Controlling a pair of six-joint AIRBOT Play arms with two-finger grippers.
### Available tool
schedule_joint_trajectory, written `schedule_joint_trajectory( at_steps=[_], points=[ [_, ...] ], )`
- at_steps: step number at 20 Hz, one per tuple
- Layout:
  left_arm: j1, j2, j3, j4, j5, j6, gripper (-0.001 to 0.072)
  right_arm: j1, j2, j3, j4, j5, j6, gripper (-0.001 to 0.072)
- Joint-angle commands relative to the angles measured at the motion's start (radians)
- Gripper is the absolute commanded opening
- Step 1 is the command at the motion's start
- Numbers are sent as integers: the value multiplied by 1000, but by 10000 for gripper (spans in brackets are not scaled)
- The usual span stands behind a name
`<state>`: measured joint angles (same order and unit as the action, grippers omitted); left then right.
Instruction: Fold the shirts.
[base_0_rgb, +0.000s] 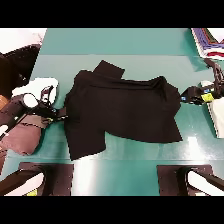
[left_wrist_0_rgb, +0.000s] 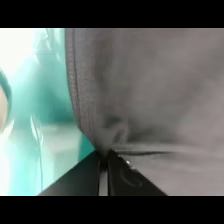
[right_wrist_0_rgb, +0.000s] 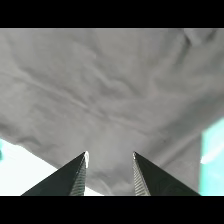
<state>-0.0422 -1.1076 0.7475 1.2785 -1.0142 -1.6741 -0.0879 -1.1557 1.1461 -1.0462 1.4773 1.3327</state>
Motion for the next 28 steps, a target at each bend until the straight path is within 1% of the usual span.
schedule_joint_trajectory(
  at_steps=[1,3,4,5,6,8,10,11,14,16,17,18,19,20,21,24,26,28],
  points=[
    [0,103,31,-1,-51,8,26,-63,27,-13,-113,83,1,341],
    [0,185,31,-1,-79,10,26,-134,62,-106,-168,95,1,342],
    [0,214,31,-2,-94,10,27,-175,72,-167,-181,92,1,357],
    [0,228,31,-2,-106,11,26,-220,75,-239,-185,88,1,461],
    [0,237,31,-2,-120,19,26,-259,72,-304,-184,70,1,494],
    [0,238,31,-4,-134,32,26,-318,45,-410,-175,23,1,489],
    [0,238,31,-3,-122,33,26,-323,2,-475,-175,-10,1,475],
    [0,238,31,-4,-120,32,26,-305,-24,-497,-175,-26,1,450],
    [0,238,31,-3,-120,34,26,-207,-79,-521,-164,-79,1,446],
    [0,238,31,-3,-121,47,26,-143,-102,-520,-115,-103,1,446],
    [0,238,31,-3,-124,53,26,-113,-105,-520,-91,-118,1,428],
    [0,238,31,-3,-124,57,26,-88,-98,-520,-81,-133,1,337],
    [0,239,32,-3,-124,58,26,-66,-84,-520,-79,-152,1,193],
    [0,243,32,-4,-123,57,26,-47,-64,-520,-80,-171,0,76],
    [0,243,37,-5,-126,57,26,-34,-35,-514,-80,-187,0,18],
    [0,243,118,-28,-164,58,25,-24,80,-425,-79,-189,1,17],
    [0,255,251,-30,-180,59,25,-24,165,-286,-79,-185,1,17],
    [0,287,429,-21,-165,58,25,-24,241,-96,-80,-214,1,17]
  ],
)
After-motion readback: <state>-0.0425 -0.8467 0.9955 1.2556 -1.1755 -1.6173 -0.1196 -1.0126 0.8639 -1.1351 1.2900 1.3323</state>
